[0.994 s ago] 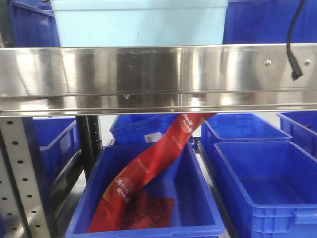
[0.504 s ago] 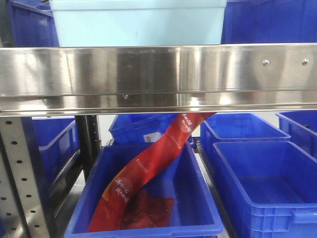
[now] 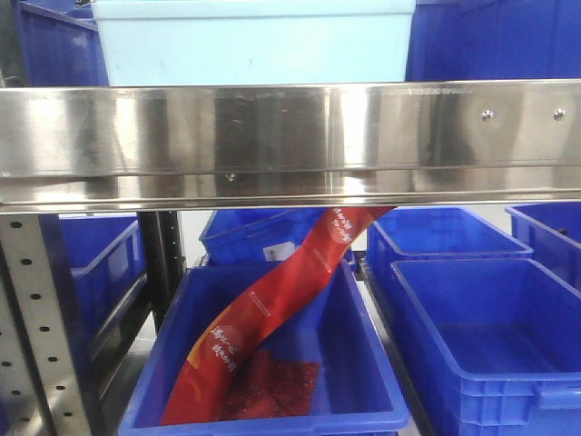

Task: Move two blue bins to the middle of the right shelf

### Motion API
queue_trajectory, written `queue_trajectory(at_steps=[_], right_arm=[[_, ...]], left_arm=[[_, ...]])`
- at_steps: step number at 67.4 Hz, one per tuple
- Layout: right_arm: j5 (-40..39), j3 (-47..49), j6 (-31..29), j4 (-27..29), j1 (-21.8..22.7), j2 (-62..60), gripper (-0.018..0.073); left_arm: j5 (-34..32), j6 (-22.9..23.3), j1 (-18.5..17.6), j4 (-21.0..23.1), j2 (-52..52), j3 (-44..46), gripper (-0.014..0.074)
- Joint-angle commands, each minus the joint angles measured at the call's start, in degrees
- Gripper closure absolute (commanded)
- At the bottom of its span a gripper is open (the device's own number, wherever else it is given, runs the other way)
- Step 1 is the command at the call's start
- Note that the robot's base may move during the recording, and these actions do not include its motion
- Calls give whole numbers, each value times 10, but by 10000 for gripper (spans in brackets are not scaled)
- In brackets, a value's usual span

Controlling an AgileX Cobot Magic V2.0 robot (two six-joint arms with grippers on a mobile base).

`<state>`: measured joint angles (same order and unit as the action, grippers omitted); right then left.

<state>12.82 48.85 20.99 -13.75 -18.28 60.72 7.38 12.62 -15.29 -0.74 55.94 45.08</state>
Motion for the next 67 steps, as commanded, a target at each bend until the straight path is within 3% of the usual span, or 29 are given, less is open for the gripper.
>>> queue_trajectory(at_steps=[1, 22, 53, 67], right_arm=[[-15, -21, -5, -8, -1, -46, 724], [-9, -50, -5, -10, -1, -178, 724], [-16, -50, -5, -8, -1, -233, 724], [63, -57, -16, -16, 0, -281, 724]], left_arm=[[-20, -2, -4, 3, -51, -26, 707], [-28, -2, -4, 4, -170, -61, 707], [-39, -2, -4, 4, -183, -61, 707], [-39, -2, -4, 4, -183, -61, 707]])
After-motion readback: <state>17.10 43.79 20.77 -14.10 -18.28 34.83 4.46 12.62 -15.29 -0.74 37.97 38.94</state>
